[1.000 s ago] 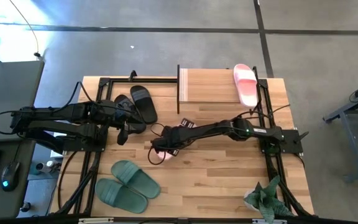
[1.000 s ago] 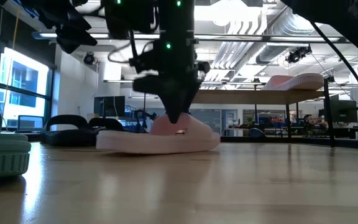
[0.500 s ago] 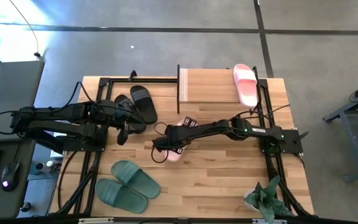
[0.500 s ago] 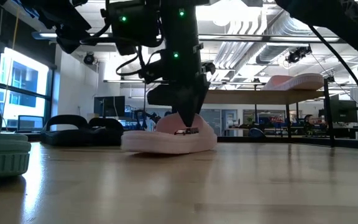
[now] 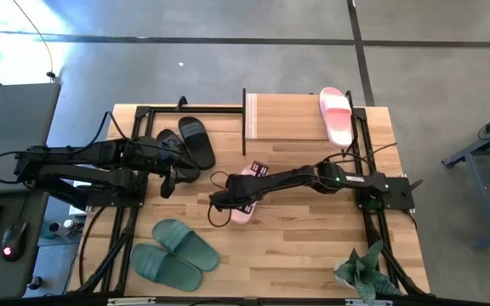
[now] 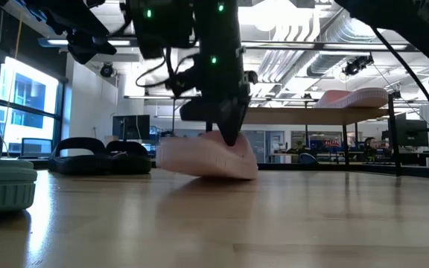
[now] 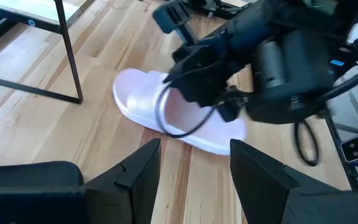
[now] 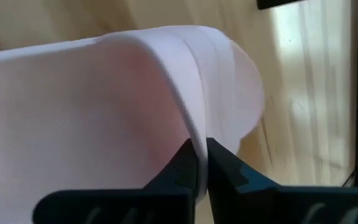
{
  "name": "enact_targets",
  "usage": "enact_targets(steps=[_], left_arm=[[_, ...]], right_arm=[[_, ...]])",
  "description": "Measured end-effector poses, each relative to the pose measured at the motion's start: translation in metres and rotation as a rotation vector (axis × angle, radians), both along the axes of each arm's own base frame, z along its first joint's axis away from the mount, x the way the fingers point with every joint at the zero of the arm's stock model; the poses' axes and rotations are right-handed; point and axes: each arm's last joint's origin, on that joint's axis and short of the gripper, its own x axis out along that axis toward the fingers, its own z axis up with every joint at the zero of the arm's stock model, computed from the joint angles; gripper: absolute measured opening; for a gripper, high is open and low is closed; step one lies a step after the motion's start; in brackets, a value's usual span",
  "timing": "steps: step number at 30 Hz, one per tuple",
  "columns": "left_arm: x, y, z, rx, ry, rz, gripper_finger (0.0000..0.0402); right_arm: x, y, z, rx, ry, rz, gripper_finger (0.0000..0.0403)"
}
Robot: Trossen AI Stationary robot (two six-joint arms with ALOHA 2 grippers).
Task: Pick and place slides into the shelf
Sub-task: Put the pink slide on the shelf
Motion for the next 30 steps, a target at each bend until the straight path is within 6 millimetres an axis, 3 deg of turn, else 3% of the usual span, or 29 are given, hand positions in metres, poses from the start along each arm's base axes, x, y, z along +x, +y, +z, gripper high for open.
enact_targets(steps=[7, 14, 18, 22, 26, 30], left_arm=[[0.0, 0.0, 0.0, 0.0, 0.0, 0.0, 0.0177], [0.0, 0.0, 0.0, 0.0, 0.0, 0.0, 0.0177], [0.0, 0.0, 0.0, 0.0, 0.0, 0.0, 0.0177], [0.0, 0.0, 0.0, 0.0, 0.0, 0.0, 0.0177], [0.0, 0.0, 0.0, 0.0, 0.0, 0.0, 0.0177], [0.0, 0.0, 0.0, 0.0, 0.0, 0.0, 0.0177]], right_arm=[[-0.016, 0.027, 0.049, 0.062, -0.097, 0.069, 0.0001], [-0.062, 0.046, 0.148, 0.002, -0.383, 0.112, 0.0001], [-0.104, 0.046, 0.21, -0.077, -0.597, 0.119, 0.0001], [-0.148, 0.042, 0.258, -0.197, -0.795, 0.09, 0.0], [-0.186, 0.031, 0.291, -0.309, -0.89, 0.098, 0.0], [-0.212, 0.012, 0.311, -0.414, -0.87, 0.132, 0.0]])
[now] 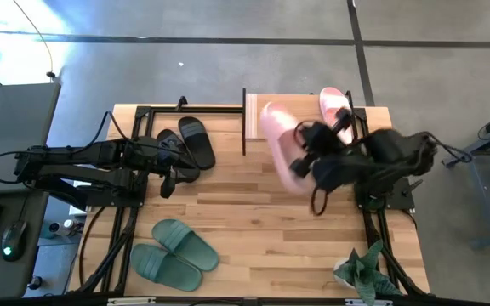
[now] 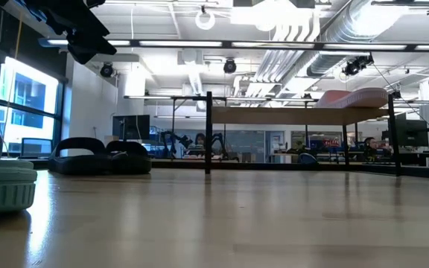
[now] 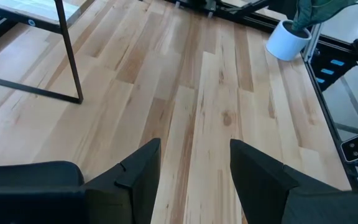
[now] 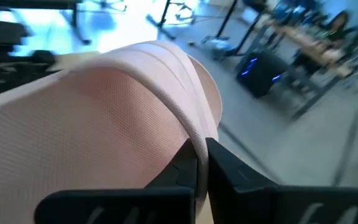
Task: Pick and place slides into the shelf
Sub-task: Put the pink slide on the shelf
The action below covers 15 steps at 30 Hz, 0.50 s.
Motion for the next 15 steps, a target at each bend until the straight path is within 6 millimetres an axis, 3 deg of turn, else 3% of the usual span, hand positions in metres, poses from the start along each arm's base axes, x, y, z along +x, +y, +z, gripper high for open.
enact_targets(steps=[8, 12, 15], left_arm=[[0.0, 0.0, 0.0, 0.0, 0.0, 0.0, 0.0177], [0.0, 0.0, 0.0, 0.0, 0.0, 0.0, 0.0177], [0.0, 0.0, 0.0, 0.0, 0.0, 0.0, 0.0177]], right_arm=[[-0.035, -0.064, 0.024, -0.168, 0.206, -0.083, 0.0], [-0.061, -0.102, 0.033, -0.113, 0.262, -0.094, 0.0], [-0.081, -0.116, 0.036, -0.088, 0.234, -0.047, 0.0]])
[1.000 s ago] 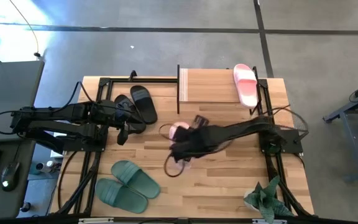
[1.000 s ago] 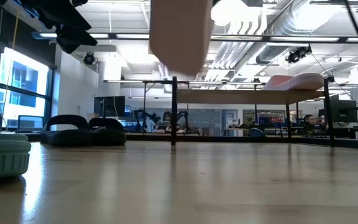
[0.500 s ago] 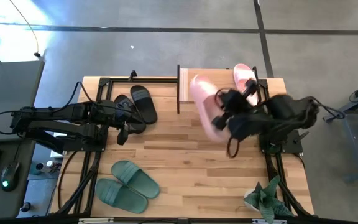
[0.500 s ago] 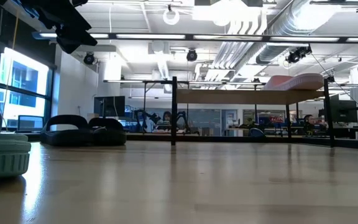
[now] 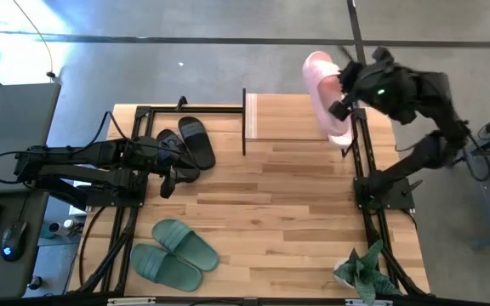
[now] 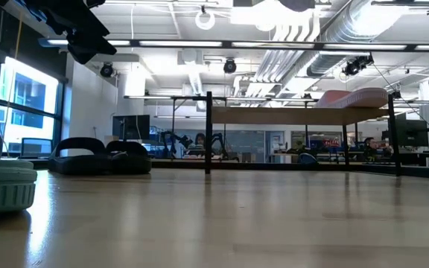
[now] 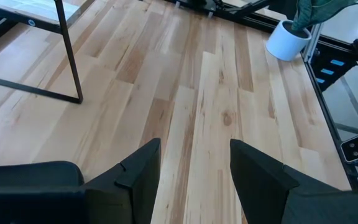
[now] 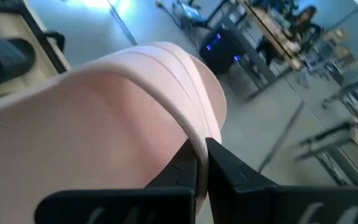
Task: Pick and place slides into the shelf
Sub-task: Put the pink slide on the shelf
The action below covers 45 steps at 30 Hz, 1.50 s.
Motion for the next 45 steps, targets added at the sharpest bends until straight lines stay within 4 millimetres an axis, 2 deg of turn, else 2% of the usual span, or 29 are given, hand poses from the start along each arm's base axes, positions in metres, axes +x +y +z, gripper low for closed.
enact_targets(steps=[2, 4, 6, 9, 13, 17, 24, 30, 37, 45], left_arm=[[0.0, 0.0, 0.0, 0.0, -0.001, 0.0, 0.0177], [0.0, 0.0, 0.0, 0.0, 0.0, 0.0, 0.0177], [0.0, 0.0, 0.0, 0.0, -0.001, 0.0, 0.0177], [0.0, 0.0, 0.0, 0.0, 0.0, 0.0, 0.0177], [0.0, 0.0, 0.0, 0.0, 0.0, 0.0, 0.0177], [0.0, 0.0, 0.0, 0.0, 0.0, 0.0, 0.0177], [0.0, 0.0, 0.0, 0.0, 0.0, 0.0, 0.0177], [0.0, 0.0, 0.0, 0.0, 0.0, 0.0, 0.0177], [0.0, 0.0, 0.0, 0.0, 0.0, 0.0, 0.0177], [0.0, 0.0, 0.0, 0.0, -0.001, 0.0, 0.0177]], right_arm=[[-0.01, -0.003, -0.005, -0.021, -0.036, 0.023, 0.0], [-0.02, -0.005, -0.019, -0.038, -0.073, 0.046, 0.0], [-0.025, -0.008, -0.045, -0.051, -0.081, 0.068, 0.0], [-0.026, -0.015, -0.085, -0.131, 0.01, 0.022, 0.0], [-0.015, -0.028, -0.119, -0.101, 0.103, 0.01, 0.0], [0.007, -0.047, -0.15, -0.048, 0.239, -0.016, 0.0], [0.045, -0.082, -0.187, 0.009, 0.395, -0.018, 0.0], [0.065, -0.108, -0.209, 0.028, 0.456, -0.004, 0.0], [0.059, -0.129, -0.219, 0.07, 0.49, -0.059, 0.0], [0.051, -0.136, -0.219, 0.1, 0.496, -0.067, 0.0]])
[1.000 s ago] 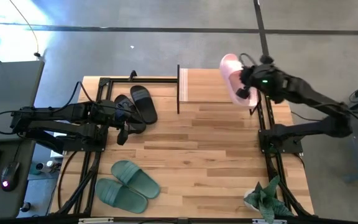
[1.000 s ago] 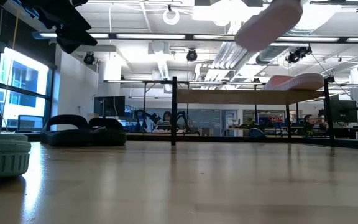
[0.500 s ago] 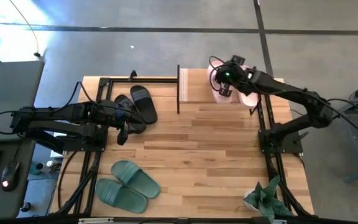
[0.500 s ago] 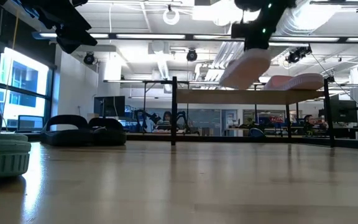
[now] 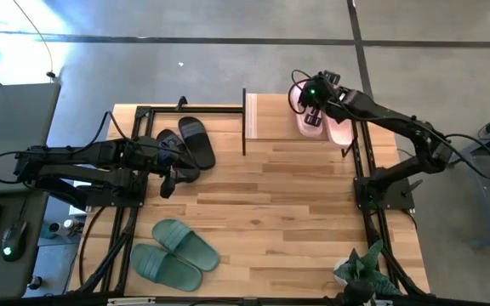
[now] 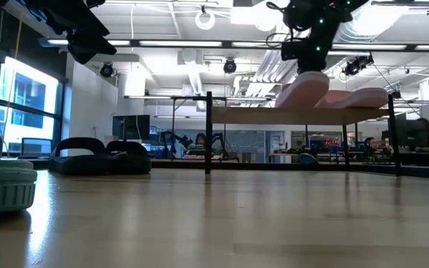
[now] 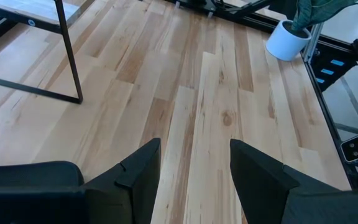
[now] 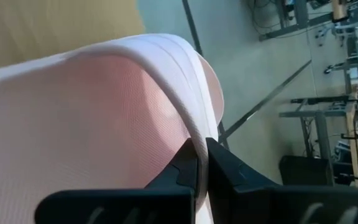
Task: Pick and place slides into the shelf
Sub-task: Put the pink slide on the shelf
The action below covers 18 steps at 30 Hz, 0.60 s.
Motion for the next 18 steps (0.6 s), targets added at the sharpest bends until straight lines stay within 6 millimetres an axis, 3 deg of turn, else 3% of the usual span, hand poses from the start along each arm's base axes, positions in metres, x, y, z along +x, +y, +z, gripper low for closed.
enact_targets(steps=[18], left_arm=[[0.0, 0.0, 0.0, 0.0, 0.0, 0.0, 0.0177]], right_arm=[[-0.0057, 0.0044, -0.0056, 0.055, 0.109, 0.027, 0.0]])
